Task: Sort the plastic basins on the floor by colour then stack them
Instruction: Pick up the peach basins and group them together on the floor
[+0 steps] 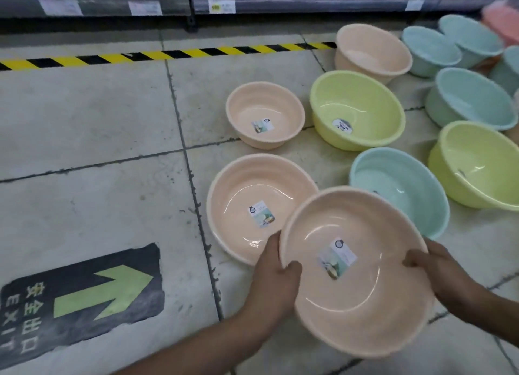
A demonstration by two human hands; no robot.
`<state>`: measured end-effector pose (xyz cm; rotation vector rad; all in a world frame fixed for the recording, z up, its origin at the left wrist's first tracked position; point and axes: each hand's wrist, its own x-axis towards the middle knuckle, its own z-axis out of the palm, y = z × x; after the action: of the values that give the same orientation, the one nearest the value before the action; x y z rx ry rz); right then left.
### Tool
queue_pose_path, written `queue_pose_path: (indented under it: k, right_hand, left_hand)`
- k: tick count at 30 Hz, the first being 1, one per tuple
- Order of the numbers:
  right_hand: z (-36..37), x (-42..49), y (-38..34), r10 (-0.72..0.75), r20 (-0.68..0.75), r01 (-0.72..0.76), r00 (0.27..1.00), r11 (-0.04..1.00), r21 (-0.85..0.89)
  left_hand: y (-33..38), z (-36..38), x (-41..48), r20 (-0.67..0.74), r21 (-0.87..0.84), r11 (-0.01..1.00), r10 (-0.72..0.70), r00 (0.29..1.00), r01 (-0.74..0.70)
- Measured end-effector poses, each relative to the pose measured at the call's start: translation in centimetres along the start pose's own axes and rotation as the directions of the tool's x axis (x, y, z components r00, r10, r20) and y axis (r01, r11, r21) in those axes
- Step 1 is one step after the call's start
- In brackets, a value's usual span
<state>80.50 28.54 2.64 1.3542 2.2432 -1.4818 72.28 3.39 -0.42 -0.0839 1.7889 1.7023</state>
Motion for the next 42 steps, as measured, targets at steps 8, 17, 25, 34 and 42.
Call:
queue_pose_path:
  k: [8,17,25,34,42]
  right_hand:
    - [6.4,10.1,-14.5,-0.159,0.024,0.151,0.987,0.965,0.216]
    - [12.9,22.2,-22.2,-0.197,0.102,0.112,0.975,0.833,0.542]
    - [16.2,29.0,-23.8,-0.31,0.151,0.27,0.939,0.933,0.239]
    - [17.4,31.3,-20.0,-0.194,0.203,0.118,0.96,0.934,0.337]
    - [18.5,31.7,-19.3,-0.073,0.274,-0.04,0.959,0.922,0.386]
  left_hand:
    - [11.9,-6.5,13.0,-0.212,-0.116,0.986,0.09,0.973,-0.117]
    - [17.3,-9.5,27.6,-0.372,-0.299,0.953,-0.078,0.925,-0.04]
    - [17.5,-10.7,35.9,-0.479,0.063,0.997,0.074,0.875,-0.05]
    - [14.3,-9.4,39.5,-0.483,0.094,0.995,0.017,0.876,0.033]
    - [12.6,-9.3,40.1,-0.539,-0.096,0.983,-0.181,0.823,0.154]
